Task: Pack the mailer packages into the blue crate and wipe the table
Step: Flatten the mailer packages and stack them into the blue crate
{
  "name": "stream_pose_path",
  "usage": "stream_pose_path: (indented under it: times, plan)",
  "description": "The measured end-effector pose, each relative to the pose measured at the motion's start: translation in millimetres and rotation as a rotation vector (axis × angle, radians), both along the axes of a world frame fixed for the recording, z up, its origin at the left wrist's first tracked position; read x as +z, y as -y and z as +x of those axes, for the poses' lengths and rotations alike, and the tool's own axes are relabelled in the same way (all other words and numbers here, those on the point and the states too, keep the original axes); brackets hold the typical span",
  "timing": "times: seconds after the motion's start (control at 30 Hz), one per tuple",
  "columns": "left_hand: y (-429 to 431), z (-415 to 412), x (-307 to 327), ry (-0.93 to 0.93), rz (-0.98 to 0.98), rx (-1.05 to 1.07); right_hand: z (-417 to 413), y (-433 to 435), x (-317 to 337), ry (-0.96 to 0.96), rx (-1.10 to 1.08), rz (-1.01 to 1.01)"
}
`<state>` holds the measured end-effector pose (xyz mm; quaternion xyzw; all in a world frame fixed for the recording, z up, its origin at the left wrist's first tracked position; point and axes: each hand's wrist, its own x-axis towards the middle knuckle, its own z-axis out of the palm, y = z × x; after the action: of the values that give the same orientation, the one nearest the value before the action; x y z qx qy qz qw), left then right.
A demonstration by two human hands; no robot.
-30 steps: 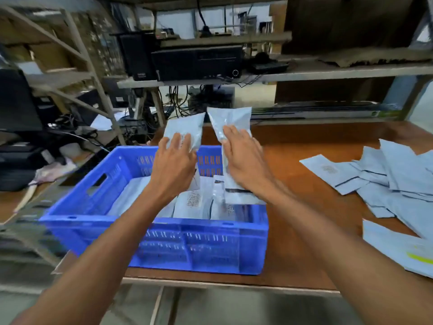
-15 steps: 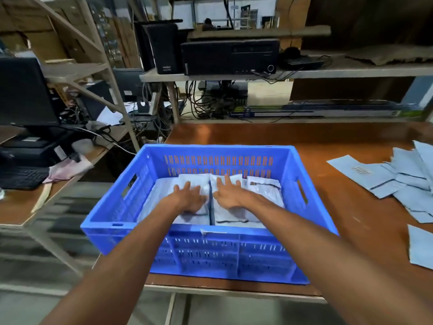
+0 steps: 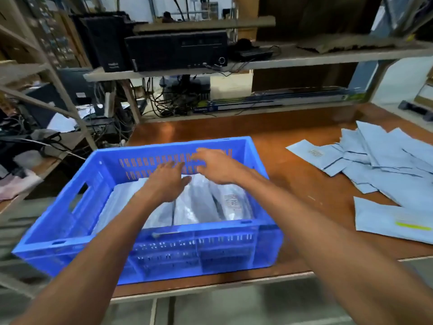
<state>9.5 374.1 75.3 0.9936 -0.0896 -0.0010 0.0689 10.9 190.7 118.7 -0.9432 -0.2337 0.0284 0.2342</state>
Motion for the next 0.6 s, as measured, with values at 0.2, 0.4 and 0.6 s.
stream_pose_path:
  times: [0.2,0.4,0.6]
  plan:
    - [192.0,-6.6,32.2,0.189,-0.19,-0.353,-16.6,179.4,10.2,0.241,-0.41,0.249]
    - [368.8,11.5,-10.6,-0.026,-0.175,-0.458,-89.7,354.0,-72.5,0.042,-0.68,0.073]
    - [446.3,33.0,-79.1,-0.112,-0.135,-0.475,-118.3,473.9,-142.3,-0.102,-0.398,-0.454]
